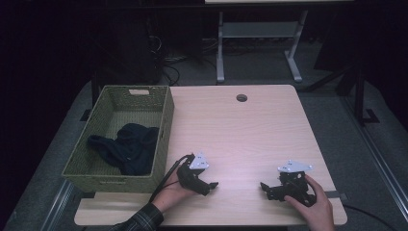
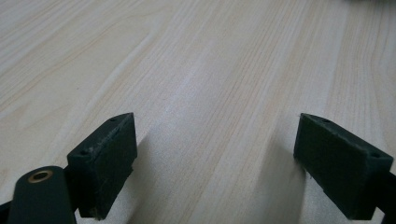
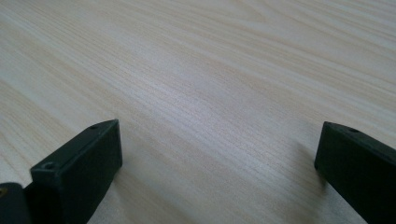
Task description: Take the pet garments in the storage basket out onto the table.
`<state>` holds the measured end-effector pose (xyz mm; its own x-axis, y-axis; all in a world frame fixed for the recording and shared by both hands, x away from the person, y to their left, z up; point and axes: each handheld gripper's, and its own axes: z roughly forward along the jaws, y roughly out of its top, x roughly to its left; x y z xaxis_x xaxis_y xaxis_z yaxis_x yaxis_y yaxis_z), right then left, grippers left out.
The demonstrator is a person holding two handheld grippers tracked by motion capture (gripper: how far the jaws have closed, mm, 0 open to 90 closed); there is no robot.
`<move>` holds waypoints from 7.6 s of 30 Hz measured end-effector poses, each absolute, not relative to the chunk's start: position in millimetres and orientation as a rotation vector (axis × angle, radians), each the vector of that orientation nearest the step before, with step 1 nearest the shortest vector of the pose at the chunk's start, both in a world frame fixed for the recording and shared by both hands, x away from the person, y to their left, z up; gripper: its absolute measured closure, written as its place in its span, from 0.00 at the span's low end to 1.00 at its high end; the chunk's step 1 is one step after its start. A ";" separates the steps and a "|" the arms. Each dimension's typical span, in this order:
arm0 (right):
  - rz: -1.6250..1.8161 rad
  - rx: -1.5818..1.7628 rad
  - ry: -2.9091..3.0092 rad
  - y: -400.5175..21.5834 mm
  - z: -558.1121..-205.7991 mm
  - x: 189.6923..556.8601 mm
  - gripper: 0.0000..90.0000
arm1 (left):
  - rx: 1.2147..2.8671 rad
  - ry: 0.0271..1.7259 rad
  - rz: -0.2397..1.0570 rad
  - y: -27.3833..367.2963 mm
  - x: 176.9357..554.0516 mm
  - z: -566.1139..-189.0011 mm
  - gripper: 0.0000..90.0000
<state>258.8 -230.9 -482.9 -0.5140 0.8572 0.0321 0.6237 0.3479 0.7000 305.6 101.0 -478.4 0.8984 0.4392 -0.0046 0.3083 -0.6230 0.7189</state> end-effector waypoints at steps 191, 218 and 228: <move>0.955 1.306 2.277 -231.0 -483.0 258.8 0.01 | 2.192 0.717 0.351 196.7 349.5 -339.2 0.16; 0.955 1.305 2.278 -231.1 -482.9 258.6 0.01 | 2.179 0.858 0.430 256.0 353.8 -333.9 0.16; 0.955 1.304 2.278 -231.1 -482.9 258.6 0.01 | 2.185 0.940 0.458 279.4 355.8 -339.6 0.16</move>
